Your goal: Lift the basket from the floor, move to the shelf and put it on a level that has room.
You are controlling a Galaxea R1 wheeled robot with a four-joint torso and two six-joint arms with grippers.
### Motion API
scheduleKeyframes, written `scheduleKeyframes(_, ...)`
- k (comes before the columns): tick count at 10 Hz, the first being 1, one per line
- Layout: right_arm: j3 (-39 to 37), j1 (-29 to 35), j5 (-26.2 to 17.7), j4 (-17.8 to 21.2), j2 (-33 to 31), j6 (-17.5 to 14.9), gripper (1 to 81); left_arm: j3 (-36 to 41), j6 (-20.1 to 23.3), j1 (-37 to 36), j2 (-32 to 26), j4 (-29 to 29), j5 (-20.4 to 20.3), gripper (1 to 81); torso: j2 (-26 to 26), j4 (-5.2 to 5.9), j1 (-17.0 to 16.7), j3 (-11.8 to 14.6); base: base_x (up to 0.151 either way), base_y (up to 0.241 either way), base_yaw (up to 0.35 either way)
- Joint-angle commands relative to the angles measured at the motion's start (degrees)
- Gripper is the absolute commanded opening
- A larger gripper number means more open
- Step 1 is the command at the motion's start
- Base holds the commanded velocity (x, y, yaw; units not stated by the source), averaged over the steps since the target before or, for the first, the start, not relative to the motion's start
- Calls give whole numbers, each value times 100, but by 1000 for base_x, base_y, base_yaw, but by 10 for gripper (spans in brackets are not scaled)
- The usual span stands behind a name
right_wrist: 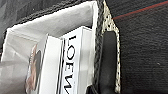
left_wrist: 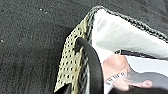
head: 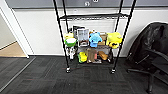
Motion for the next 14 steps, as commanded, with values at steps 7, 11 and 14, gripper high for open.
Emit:
scheduleKeyframes(7,262,536,-270,82,-32,327,10,307,-184,-302,-282,-516,370,10,0,0,0,0,0,0,0)
scheduleKeyframes(11,647,606,-173,65,-278,1073,10,1141,-123,-294,-660,-437,290,10,641,0,-409,0,0,0,0)
scheduleKeyframes(14,894,676,-120,65,-410,1303,10,1230,-114,-303,-669,-427,282,10,1180,0,-747,-2,0,0,0)
